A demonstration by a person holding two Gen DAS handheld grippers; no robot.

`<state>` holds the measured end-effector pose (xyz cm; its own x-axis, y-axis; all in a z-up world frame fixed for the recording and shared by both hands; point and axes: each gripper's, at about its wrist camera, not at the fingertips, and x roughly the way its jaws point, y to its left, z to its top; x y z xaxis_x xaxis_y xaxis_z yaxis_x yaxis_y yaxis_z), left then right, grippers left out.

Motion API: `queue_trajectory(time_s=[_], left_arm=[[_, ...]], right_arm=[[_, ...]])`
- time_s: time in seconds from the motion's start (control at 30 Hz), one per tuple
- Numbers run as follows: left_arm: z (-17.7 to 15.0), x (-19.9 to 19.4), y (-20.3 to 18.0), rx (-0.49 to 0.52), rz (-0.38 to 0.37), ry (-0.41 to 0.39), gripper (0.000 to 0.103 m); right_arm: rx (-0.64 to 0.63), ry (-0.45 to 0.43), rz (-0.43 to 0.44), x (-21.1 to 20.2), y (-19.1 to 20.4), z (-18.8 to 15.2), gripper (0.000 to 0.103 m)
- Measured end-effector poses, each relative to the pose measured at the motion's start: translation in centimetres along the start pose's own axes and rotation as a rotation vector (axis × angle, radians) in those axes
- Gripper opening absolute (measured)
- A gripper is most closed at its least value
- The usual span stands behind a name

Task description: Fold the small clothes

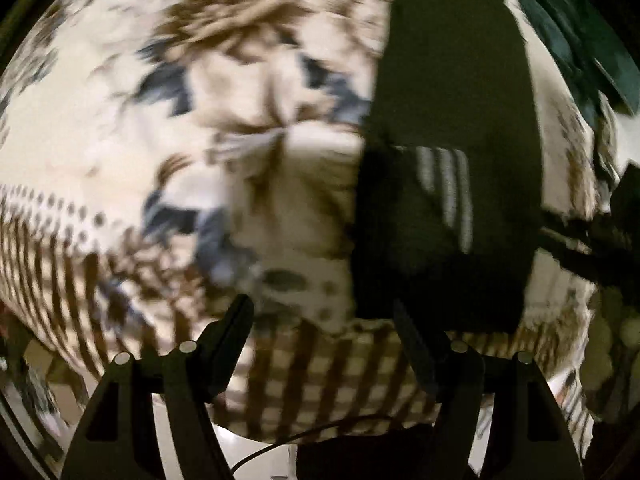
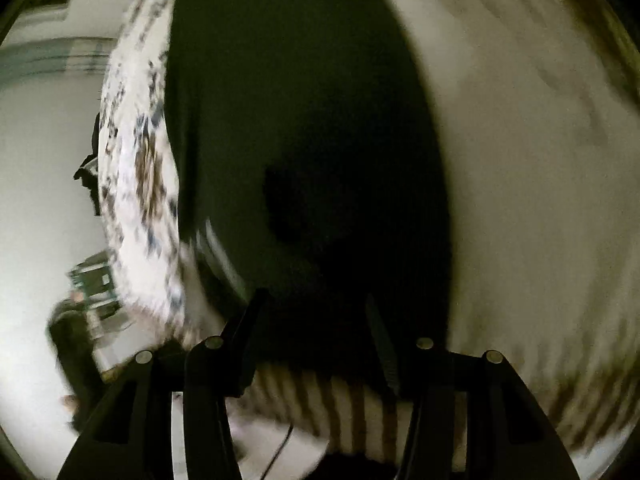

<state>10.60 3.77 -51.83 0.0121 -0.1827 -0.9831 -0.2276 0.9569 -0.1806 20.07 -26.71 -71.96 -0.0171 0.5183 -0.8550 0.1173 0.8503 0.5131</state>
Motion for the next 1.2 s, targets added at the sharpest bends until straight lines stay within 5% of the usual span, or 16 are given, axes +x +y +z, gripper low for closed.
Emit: queue_trajectory(time_s=[0.1,0.17,0.33,0.47,0.63,0.73,0.87,1.2], left_arm=[[-0.5,0.1,1.3,-0.081,0.004,-0.019,0.070],[-0.8,-0.3,2.0,-0.120,0.004,-0.039,0.070],[-1.4,-2.1,4.8,-0.196,-0.020,-0.084,0.070],[-0.7,-2.6,6.0,-0.237,-0.093,-0.105,0.070],[1.6,-0.4,2.1,-0.195,-0.189,-0.091,0.070],[2.7,2.3,-0.9,-0.115,-0.127,-0.064,0.070],[2.9,4.8,-3.0,0.003,0.018,-0.049,0.070],[2.4,5.7,-3.4,0.032,0.050,-0.056,0.070]], right_arm=[[-0.038,0.005,0.021,2.9,2.4,1.1,0.058],[-0.118,0.030,0.078,3.4,4.9,-0.2,0.047],[-0.326,0.213,0.124,5.8,8.9,-8.1,0.042],[-0.287,0.334,0.202,5.8,6.8,-11.0,0.042],[-0.150,0.197,0.159,0.7,1.4,-10.5,0.044],[-0.018,0.075,0.052,-2.2,-3.2,-9.1,0.044],[0.082,0.035,-0.031,-2.7,-7.6,-7.2,0.044],[0.064,0.028,-0.074,0.5,-6.7,-6.0,0.044]])
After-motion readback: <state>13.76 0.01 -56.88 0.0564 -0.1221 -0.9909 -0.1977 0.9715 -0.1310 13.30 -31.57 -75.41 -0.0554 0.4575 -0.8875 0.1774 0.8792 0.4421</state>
